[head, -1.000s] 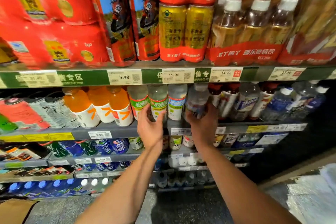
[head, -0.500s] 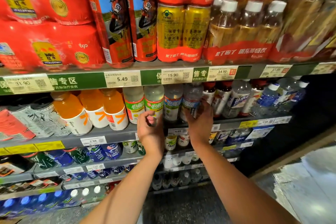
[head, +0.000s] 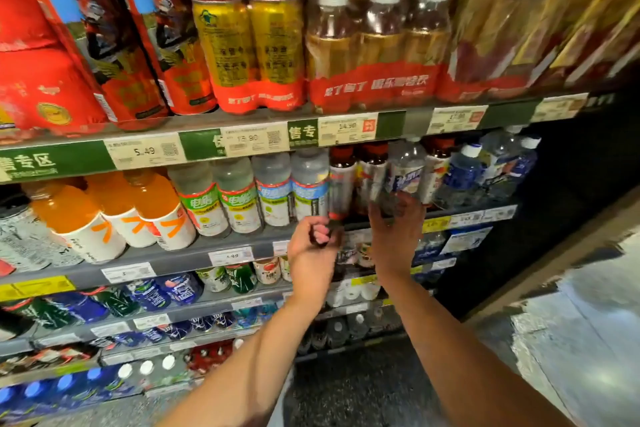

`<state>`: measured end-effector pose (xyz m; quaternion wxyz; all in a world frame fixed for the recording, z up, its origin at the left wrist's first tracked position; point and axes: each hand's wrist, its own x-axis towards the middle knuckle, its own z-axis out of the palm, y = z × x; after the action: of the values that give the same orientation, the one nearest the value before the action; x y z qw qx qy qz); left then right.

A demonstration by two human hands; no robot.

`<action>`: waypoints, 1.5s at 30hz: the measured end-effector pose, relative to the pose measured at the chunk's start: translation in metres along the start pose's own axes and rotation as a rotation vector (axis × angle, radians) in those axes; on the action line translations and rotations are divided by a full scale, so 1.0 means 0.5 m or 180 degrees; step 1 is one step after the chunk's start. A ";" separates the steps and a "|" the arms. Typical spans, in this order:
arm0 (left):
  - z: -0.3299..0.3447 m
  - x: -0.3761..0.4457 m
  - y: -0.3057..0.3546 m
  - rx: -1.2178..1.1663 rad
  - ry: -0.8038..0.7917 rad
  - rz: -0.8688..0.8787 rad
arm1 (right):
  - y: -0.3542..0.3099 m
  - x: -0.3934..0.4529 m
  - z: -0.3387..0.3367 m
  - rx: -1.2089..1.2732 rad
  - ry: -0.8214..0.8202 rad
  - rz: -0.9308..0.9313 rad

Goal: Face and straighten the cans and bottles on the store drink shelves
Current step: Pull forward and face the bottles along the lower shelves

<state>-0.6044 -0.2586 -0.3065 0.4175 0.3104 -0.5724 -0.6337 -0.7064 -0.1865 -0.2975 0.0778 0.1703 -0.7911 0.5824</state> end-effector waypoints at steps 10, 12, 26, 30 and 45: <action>0.214 -0.009 -0.032 0.1214 0.0064 0.0234 | 0.086 0.160 -0.128 0.0521 -0.0208 -0.0007; 0.251 0.001 -0.032 0.1324 0.0141 0.0230 | 0.103 0.187 -0.136 0.0559 -0.0318 0.0125; 0.345 0.027 -0.036 0.1448 0.0813 0.0447 | 0.097 0.279 -0.144 0.0358 -0.1330 0.0062; 0.345 0.027 -0.040 0.1460 0.0860 0.0413 | 0.069 0.279 -0.156 0.0113 -0.1184 -0.0112; 0.353 0.025 -0.056 0.1428 0.0981 0.0421 | 0.074 0.256 -0.218 0.0254 -0.0829 0.0081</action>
<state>-0.7691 -0.1875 -0.3062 0.4610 0.4498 -0.6472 -0.4078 -0.8470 -0.0962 -0.2558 -0.0397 0.2374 -0.7728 0.5872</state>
